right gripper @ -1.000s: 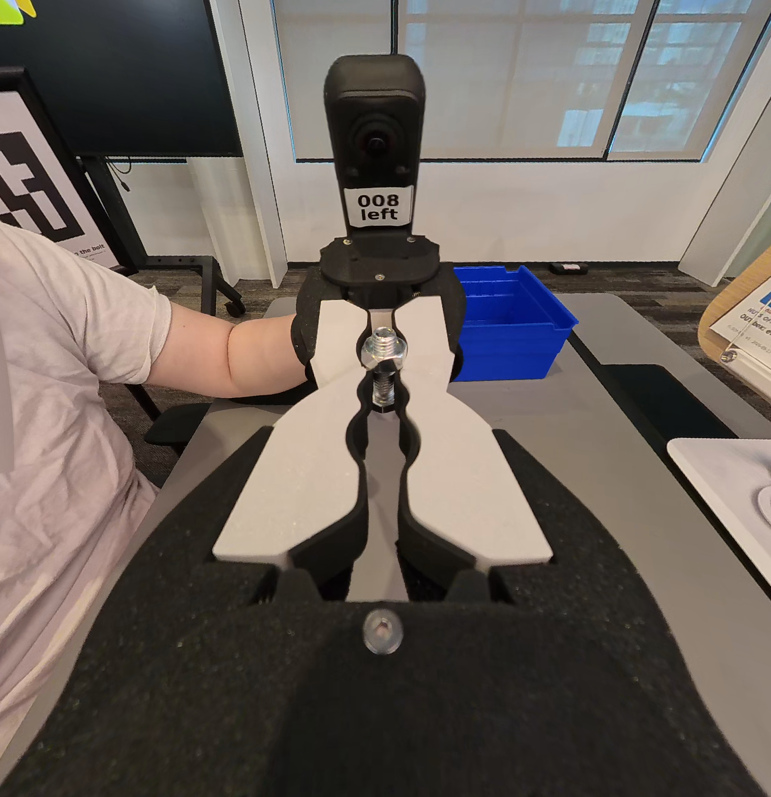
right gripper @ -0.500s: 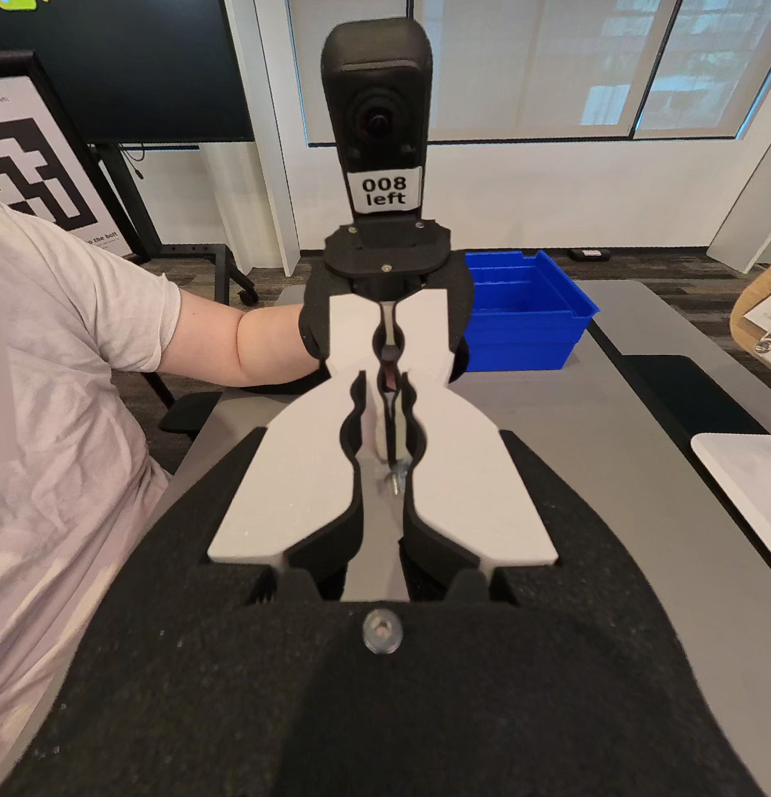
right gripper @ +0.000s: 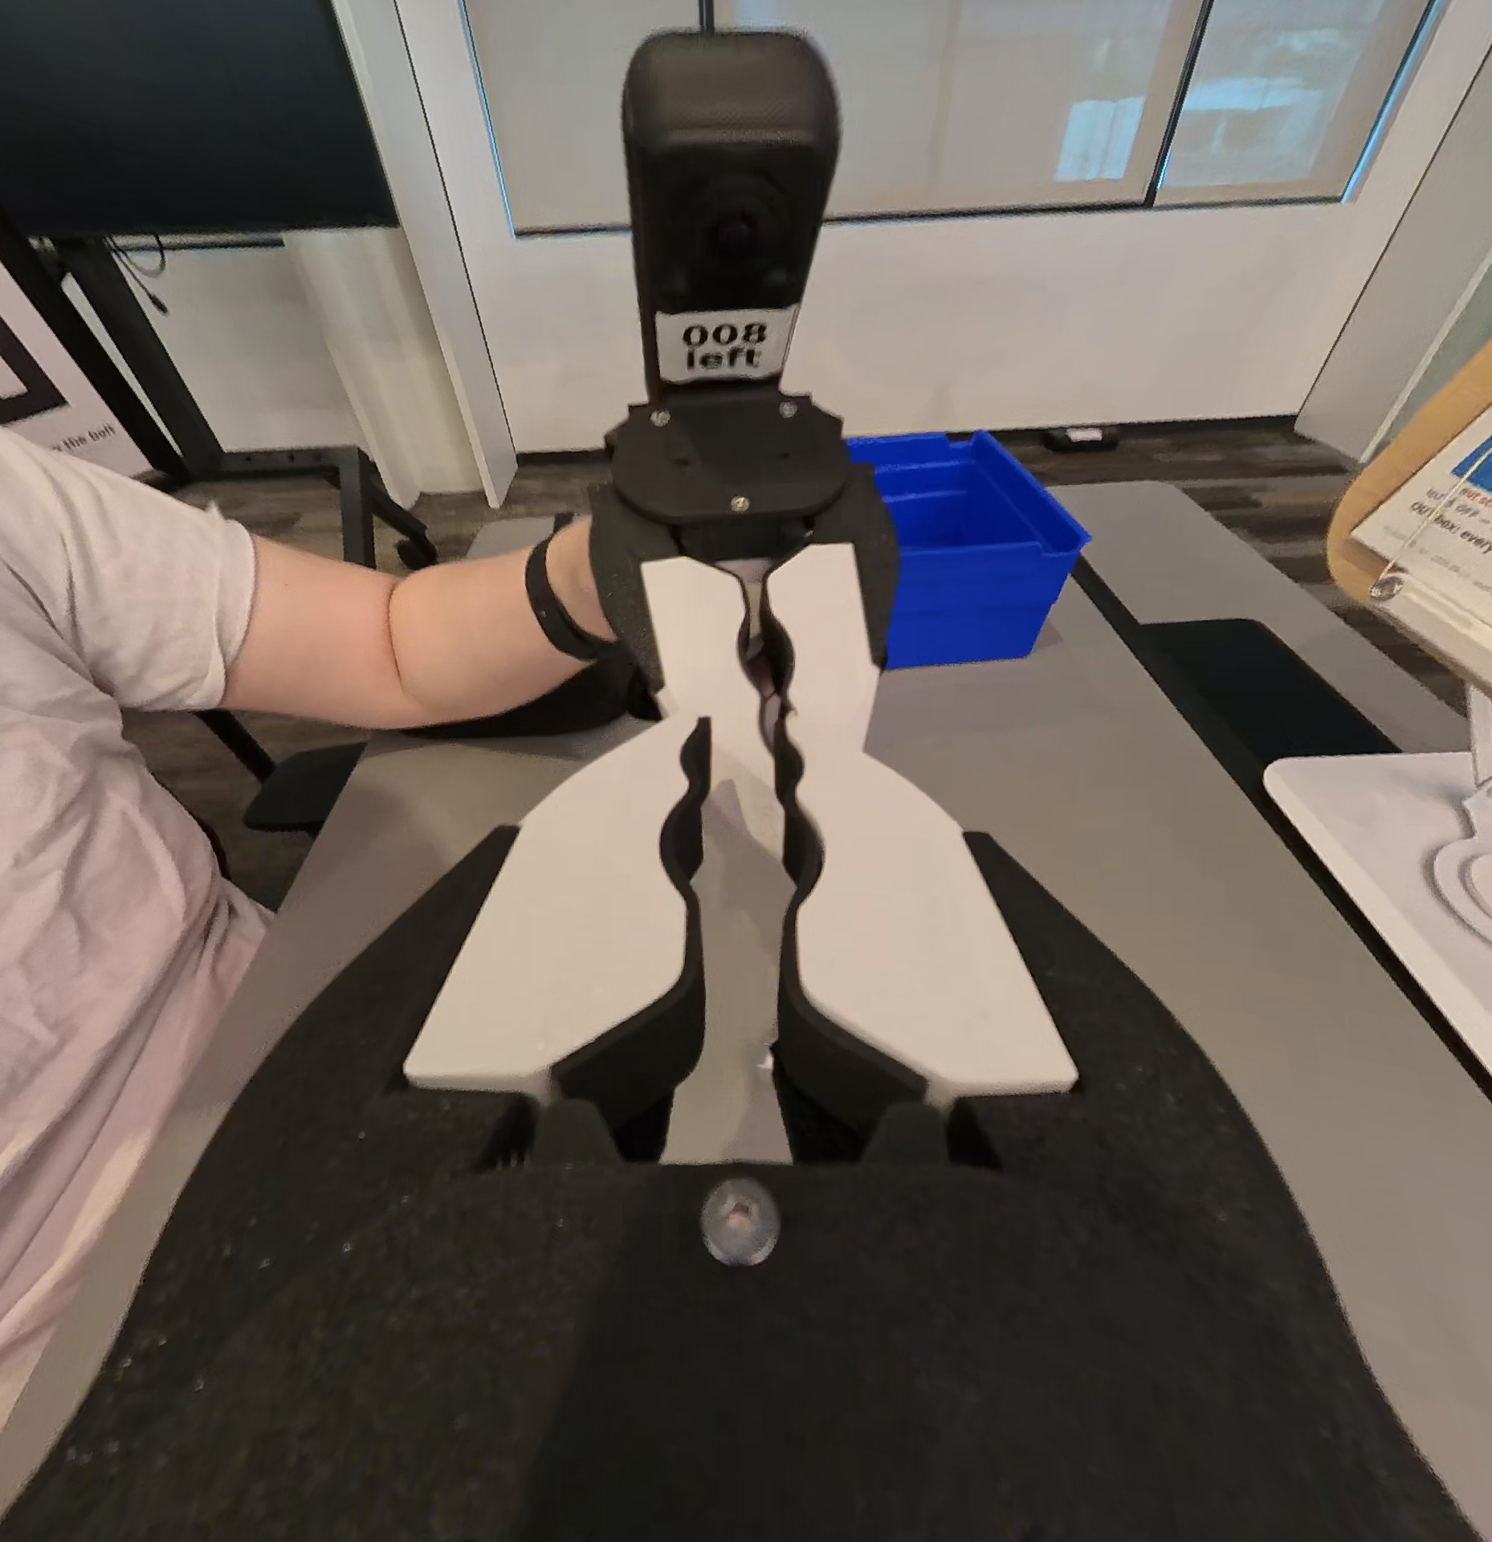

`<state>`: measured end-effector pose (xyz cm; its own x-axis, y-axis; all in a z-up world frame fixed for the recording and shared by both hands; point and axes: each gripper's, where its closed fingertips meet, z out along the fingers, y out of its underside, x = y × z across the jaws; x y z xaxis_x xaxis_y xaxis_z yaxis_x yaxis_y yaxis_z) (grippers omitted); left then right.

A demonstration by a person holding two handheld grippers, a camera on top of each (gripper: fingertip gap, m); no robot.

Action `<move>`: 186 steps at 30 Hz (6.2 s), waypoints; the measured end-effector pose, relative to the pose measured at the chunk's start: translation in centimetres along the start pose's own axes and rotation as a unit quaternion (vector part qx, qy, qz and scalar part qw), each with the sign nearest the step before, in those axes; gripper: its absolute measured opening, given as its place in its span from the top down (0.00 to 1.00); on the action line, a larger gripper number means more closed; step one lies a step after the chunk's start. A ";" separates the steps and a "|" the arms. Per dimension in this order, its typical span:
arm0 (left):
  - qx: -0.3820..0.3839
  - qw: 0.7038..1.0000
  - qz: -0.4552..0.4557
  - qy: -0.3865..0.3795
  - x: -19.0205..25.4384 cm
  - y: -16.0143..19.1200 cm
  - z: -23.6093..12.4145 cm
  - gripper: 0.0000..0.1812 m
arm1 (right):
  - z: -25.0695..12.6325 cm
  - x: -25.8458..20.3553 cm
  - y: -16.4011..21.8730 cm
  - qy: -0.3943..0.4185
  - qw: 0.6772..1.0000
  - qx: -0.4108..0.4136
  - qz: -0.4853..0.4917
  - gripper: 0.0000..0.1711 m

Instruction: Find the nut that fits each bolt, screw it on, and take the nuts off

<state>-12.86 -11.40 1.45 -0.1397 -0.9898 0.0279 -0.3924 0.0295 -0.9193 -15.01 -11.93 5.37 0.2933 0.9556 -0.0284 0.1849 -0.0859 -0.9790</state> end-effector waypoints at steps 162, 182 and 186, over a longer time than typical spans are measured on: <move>-0.031 0.921 -0.248 -0.297 -12.7 8.7 -23.3 0.97 | -12.3 10.2 3.7 0.295 0.939 -0.173 -0.038 0.75; 0.102 0.994 -0.031 0.038 0.7 -3.1 -3.8 0.97 | -0.1 1.0 -2.0 -0.018 0.991 0.112 0.068 0.86; 0.083 0.994 -0.039 0.063 1.0 -2.2 -3.1 0.97 | 0.6 0.3 -1.5 -0.064 0.987 0.114 0.095 0.97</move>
<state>-14.98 -12.03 4.71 -0.2315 -0.9625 0.1413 -0.2535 -0.0805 -0.9640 -15.75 -11.40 6.72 0.1784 0.9575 -0.2265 -0.0817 -0.2150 -0.9732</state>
